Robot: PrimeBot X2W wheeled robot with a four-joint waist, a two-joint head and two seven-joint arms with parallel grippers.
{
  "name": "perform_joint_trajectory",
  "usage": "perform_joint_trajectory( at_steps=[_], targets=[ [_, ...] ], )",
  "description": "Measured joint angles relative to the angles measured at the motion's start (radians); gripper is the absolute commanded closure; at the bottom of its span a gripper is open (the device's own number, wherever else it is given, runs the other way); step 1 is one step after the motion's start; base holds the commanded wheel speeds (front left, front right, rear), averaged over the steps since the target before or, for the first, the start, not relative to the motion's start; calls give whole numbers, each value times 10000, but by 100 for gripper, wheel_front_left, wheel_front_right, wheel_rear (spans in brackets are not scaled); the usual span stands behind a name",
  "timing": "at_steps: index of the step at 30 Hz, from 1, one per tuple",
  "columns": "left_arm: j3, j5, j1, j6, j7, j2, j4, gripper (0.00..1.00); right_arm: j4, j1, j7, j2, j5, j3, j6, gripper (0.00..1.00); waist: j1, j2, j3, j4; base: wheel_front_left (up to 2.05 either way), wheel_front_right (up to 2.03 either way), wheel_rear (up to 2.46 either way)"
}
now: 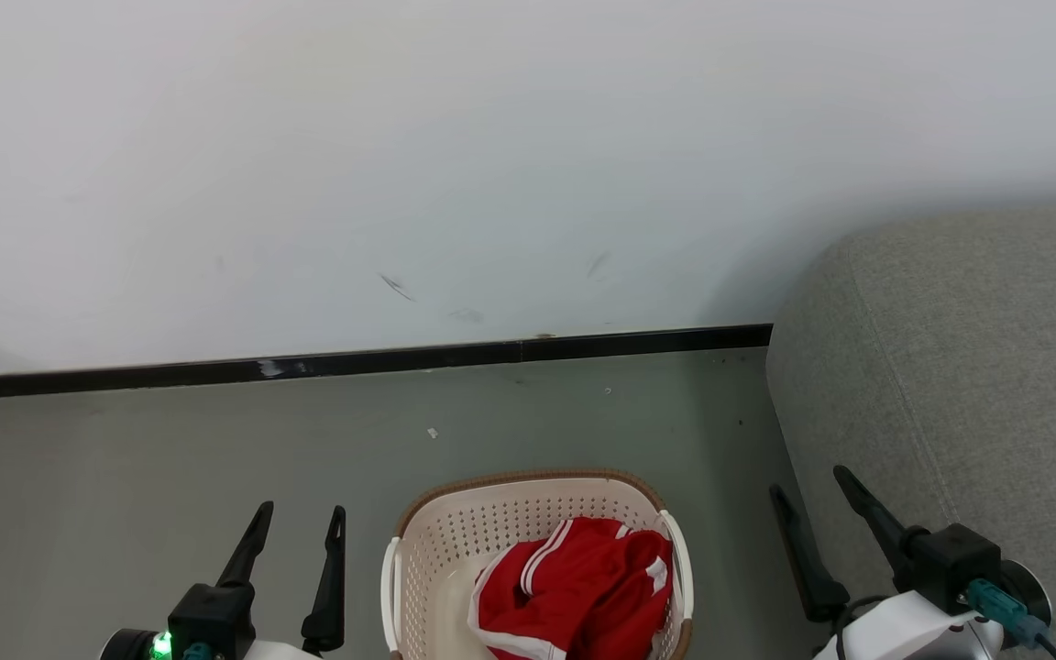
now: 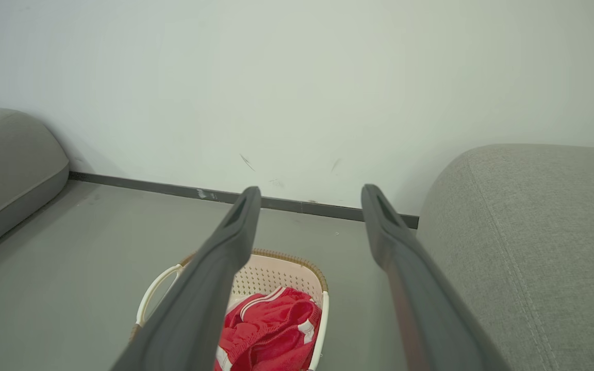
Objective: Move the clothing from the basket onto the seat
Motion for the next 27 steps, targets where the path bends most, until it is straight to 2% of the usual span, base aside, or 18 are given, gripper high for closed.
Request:
perform_joint_trajectory(
  at_steps=[27],
  targets=[
    [132, 198, -10, -136, 0, 40, 61, 0, -314, 8, 0, 0, 86, -10, 0, 0, 0, 0, 479, -34, 0, 0, 0]
  ],
)
